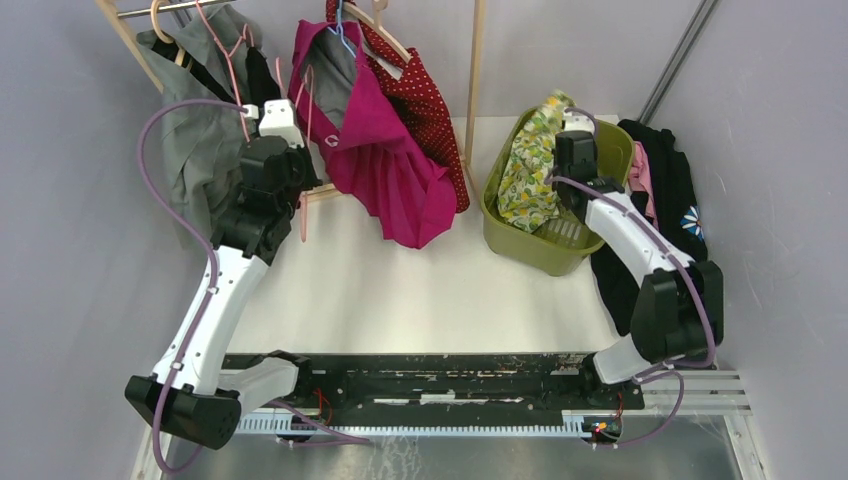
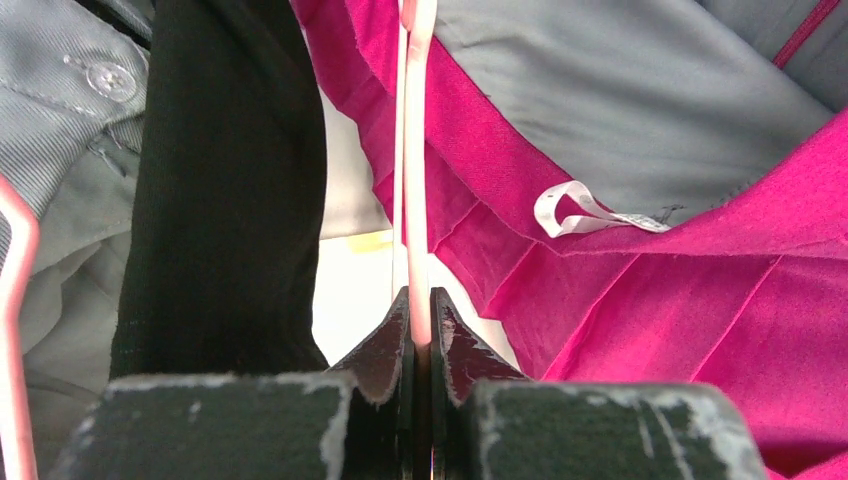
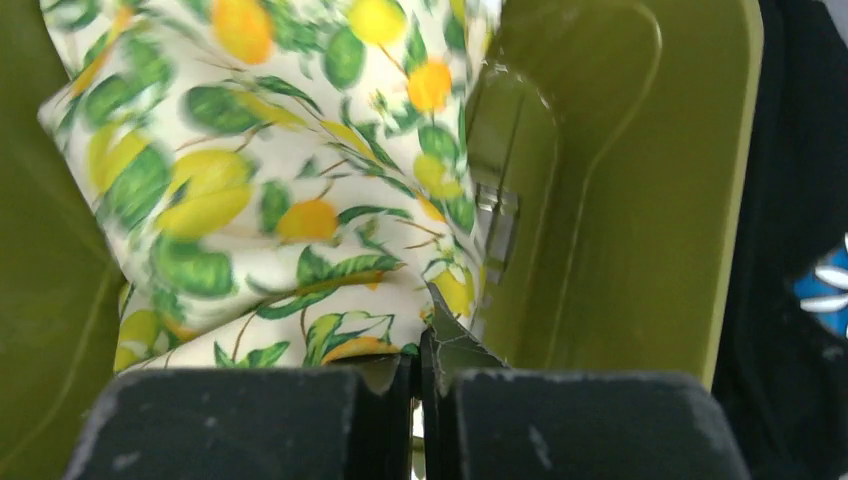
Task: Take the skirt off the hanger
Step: Place the skirt in the bin, then place the hanger at the clothesline, then pick up the hanger from the clothesline.
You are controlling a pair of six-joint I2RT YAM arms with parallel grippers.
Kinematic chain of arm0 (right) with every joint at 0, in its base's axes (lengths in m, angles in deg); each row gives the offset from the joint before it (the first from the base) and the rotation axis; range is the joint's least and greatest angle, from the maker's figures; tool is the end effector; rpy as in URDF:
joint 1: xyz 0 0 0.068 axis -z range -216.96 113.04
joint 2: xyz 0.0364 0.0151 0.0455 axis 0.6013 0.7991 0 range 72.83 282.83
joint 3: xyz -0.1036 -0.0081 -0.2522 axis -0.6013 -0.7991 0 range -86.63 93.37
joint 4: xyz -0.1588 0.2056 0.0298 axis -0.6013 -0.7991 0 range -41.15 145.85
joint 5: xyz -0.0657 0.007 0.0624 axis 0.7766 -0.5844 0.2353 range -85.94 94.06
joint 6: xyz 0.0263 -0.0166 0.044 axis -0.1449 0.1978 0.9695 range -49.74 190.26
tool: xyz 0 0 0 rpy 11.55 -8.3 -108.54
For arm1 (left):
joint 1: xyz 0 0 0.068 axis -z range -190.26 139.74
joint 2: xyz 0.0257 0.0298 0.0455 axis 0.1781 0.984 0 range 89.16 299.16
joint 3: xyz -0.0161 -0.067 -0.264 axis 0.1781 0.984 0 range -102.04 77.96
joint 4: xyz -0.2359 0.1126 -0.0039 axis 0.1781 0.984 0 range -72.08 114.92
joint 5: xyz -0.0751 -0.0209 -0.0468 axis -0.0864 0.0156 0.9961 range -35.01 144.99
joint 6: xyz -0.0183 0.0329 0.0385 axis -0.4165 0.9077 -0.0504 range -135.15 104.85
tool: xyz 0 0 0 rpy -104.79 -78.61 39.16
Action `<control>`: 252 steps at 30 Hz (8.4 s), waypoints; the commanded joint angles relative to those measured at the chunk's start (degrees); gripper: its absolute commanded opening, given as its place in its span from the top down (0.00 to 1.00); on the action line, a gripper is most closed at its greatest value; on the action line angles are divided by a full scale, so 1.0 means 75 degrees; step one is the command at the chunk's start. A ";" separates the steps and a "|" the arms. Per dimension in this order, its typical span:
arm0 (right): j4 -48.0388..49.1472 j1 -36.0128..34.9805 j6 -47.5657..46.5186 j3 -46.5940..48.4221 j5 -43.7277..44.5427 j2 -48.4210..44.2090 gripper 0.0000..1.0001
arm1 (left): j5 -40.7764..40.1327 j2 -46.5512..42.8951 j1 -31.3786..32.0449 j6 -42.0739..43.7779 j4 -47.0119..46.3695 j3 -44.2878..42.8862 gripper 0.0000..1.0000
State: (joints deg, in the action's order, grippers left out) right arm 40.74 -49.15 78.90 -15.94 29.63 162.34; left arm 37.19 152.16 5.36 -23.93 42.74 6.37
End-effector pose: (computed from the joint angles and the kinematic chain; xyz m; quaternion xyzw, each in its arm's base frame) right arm 0.3522 0.0605 0.2959 0.0773 0.8636 -0.1091 0.4861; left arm 0.2311 -0.0534 0.4146 -0.0455 0.7943 -0.0044 0.6057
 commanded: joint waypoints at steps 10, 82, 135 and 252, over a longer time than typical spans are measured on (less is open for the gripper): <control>0.0336 0.0008 -0.0081 0.0499 0.1460 -0.0216 0.11 | -0.0485 0.0886 -0.0027 0.0853 -0.0432 -0.1507 0.97; 0.0667 -0.0220 -0.0072 0.1114 0.1613 0.0617 0.00 | -0.0896 0.1996 -0.0527 0.1053 -0.1819 -0.2921 0.97; 0.0603 -0.0226 0.0134 0.0755 0.1098 0.0257 0.00 | 0.1447 0.1935 -0.1821 0.0408 -0.1459 -0.2896 0.17; 0.0611 -0.0306 0.0449 0.0322 0.0606 0.0760 0.00 | 0.3012 0.3300 -0.3490 0.0258 -0.4978 -0.2318 0.97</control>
State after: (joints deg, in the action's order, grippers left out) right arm 44.32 -51.11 81.87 -14.19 34.00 168.57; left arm 61.47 174.90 -20.54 -22.13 17.71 -8.30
